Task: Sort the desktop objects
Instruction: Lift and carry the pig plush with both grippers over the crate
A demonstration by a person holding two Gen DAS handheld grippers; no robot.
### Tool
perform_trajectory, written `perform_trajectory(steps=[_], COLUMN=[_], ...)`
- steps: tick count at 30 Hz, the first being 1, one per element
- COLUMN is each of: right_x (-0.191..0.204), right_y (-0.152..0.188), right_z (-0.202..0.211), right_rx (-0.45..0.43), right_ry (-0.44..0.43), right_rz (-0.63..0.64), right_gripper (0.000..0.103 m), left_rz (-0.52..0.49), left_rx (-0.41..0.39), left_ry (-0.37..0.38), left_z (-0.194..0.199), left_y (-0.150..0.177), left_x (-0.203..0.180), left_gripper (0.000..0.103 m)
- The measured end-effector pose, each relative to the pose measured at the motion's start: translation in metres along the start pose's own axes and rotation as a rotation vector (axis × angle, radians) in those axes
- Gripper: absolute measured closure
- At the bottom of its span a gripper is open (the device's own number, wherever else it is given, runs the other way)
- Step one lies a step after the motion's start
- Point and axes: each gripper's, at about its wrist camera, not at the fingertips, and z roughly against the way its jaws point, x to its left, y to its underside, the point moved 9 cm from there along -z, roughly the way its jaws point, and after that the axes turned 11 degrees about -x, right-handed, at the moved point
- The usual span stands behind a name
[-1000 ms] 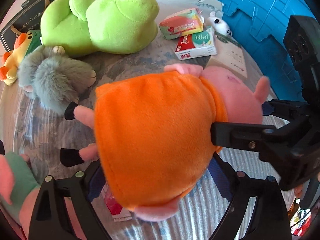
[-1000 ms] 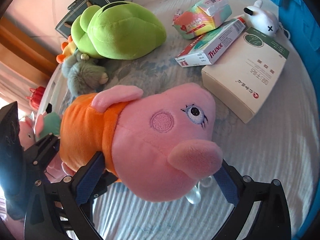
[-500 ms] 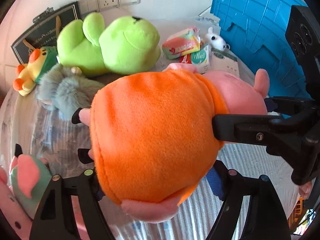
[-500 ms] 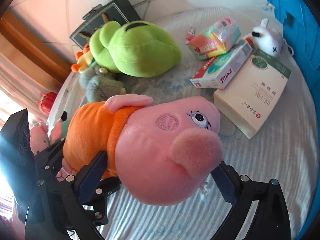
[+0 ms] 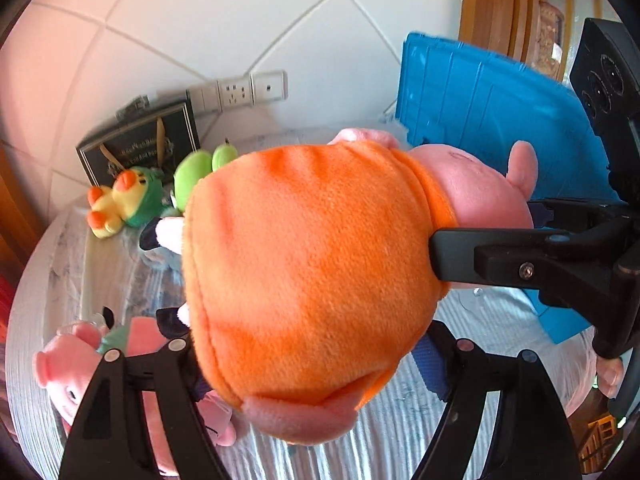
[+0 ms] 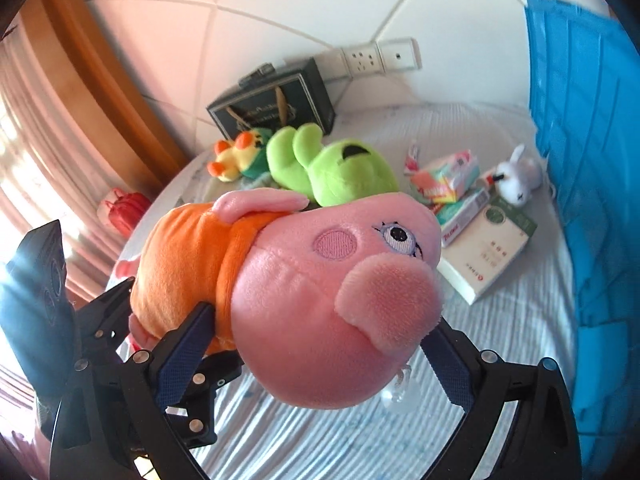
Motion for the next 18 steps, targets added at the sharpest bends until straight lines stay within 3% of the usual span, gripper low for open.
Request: perform_trajectory(steps=[9,18], right_x=[0.015,-0.006], right_y=[-0.033,-0.072], right_z=[0.076,0.162], right_rx=[-0.126,-0.263], right_ry=[0.022,0.078], right_rz=[0.062,0.093], right_gripper=[0.003,0.003], left_rz=[-0.047,-0.115], left_rx=[-0.139,-0.261], left_ry=[0.007,0.058], left_z=[0.052,0.078], left_y=[-0.052,-0.113], left_x=[-0.043,-0.116], left_gripper=[0.025,0.025])
